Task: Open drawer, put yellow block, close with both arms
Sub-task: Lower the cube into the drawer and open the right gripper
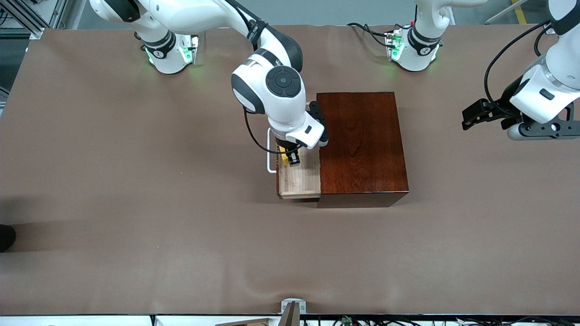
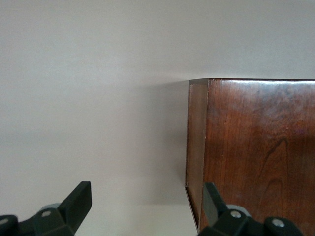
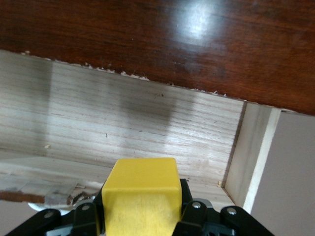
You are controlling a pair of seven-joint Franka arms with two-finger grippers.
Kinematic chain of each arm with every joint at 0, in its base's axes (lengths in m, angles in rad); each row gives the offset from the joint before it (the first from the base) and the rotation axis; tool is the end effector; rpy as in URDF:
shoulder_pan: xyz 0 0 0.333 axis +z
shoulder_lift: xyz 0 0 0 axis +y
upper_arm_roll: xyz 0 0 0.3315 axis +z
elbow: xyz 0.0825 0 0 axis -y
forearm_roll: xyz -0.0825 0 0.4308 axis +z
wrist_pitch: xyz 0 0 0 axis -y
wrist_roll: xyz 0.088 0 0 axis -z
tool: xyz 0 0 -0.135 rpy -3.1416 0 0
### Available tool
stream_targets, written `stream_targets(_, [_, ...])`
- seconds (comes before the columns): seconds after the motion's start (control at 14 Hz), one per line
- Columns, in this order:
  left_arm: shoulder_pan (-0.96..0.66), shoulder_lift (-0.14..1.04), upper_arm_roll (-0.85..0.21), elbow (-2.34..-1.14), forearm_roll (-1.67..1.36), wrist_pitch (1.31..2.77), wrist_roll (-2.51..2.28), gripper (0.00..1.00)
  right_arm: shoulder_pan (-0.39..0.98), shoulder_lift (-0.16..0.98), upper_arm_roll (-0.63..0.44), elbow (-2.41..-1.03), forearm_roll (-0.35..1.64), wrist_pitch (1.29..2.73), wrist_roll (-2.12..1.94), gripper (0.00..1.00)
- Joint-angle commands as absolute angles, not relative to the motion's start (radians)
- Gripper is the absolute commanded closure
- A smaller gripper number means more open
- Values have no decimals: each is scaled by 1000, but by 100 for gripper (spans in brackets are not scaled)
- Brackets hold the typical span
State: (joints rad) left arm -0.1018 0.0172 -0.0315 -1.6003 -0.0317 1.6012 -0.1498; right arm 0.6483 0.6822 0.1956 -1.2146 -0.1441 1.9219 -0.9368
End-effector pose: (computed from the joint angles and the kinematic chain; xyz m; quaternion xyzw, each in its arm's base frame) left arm 0.6022 -0.0848 0.5890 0.9998 0.0089 -0.0103 0.0148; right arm 0.5680 0.5624 0.3523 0.6282 0.7778 0.0181 0.0079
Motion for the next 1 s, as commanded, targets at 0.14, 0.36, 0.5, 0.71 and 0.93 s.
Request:
stream_targets(0.14, [-100,14,-37,-1591,-14,1612,-150,0,681,730,186,-1178,-176,1947,-865,100])
stream_targets(0.36, [-100,12,-38,-1589,-14,1614,-150,0,701,753,186,-1178,-204,1953,-841,100])
stream_targets(0.5, [-100,14,-38,-1591,-14,1614,-150,0,713,762,186,-1178,-222,1953,-813,100])
stream_targets(0.71, [-98,14,-38,-1591,-14,1614,-150,0,724,781,184,-1178,-235,1976,-779,100])
stream_targets(0.93, [-100,14,-38,-1589,-14,1614,-150,0,730,799,184,-1177,-261,1985,-755,100])
